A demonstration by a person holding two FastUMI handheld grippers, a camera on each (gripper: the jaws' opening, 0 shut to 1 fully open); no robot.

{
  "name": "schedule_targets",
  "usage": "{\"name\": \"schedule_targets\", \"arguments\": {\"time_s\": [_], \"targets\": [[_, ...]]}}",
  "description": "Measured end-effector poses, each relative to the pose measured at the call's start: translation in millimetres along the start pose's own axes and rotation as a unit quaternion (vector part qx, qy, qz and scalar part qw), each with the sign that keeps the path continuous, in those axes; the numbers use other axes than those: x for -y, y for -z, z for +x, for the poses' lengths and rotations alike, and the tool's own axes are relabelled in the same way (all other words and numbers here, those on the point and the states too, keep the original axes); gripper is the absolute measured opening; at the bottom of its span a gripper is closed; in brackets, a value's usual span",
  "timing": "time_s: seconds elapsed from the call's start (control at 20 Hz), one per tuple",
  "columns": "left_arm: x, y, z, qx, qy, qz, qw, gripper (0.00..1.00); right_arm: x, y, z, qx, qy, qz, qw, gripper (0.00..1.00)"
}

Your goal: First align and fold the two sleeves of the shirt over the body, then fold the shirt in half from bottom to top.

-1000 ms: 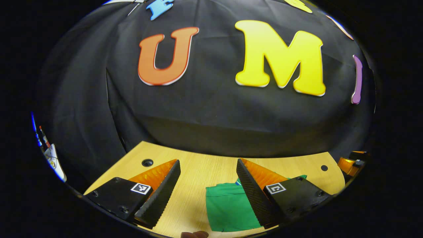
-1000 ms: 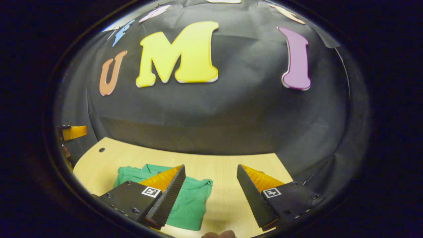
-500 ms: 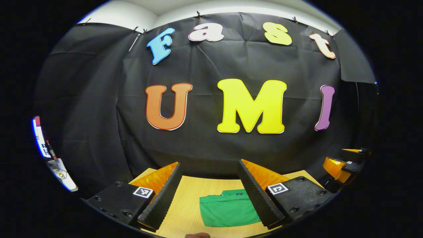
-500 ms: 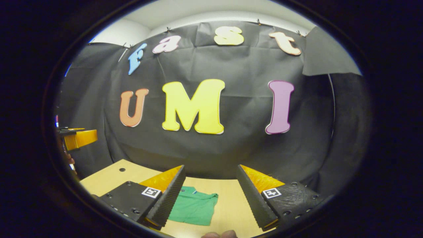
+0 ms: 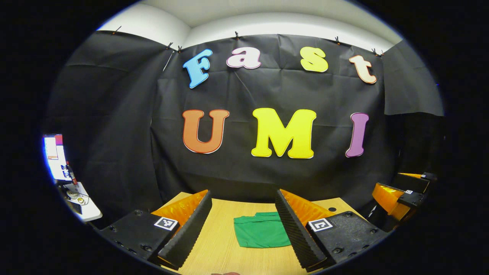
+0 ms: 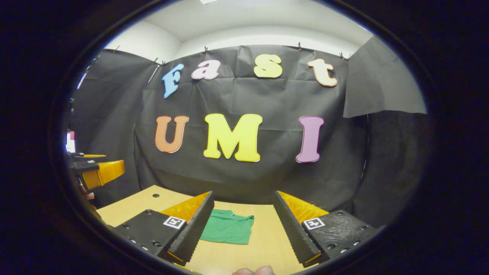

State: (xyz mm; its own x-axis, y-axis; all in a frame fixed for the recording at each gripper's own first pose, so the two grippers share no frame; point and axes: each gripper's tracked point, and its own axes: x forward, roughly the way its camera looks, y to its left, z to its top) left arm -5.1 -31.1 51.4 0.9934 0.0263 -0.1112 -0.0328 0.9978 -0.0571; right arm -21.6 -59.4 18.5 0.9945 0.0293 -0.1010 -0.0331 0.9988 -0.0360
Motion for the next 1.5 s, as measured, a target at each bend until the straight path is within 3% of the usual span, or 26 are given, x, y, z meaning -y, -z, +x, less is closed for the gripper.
{"name": "schedule_targets", "arguments": {"time_s": [0.3,0.9,1.5], "targets": [[11.4,0.2,-36.2,0.018,-0.002,0.019,1.0,1.0,-13.1,-6.1,-31.7,0.028,0.001,0.008,1.0,0.96],[30.2,-15.3,-44.4,0.038,0.018,0.016,0.999,1.0,-9.1,-15.5,-51.6,0.041,0.02,0.027,0.999,0.97],[13.6,-14.2,-47.6,0.04,0.003,0.019,0.999,1.0,-40.9,-12.3,-48.6,0.035,-0.016,0.014,0.999,0.97]]}}
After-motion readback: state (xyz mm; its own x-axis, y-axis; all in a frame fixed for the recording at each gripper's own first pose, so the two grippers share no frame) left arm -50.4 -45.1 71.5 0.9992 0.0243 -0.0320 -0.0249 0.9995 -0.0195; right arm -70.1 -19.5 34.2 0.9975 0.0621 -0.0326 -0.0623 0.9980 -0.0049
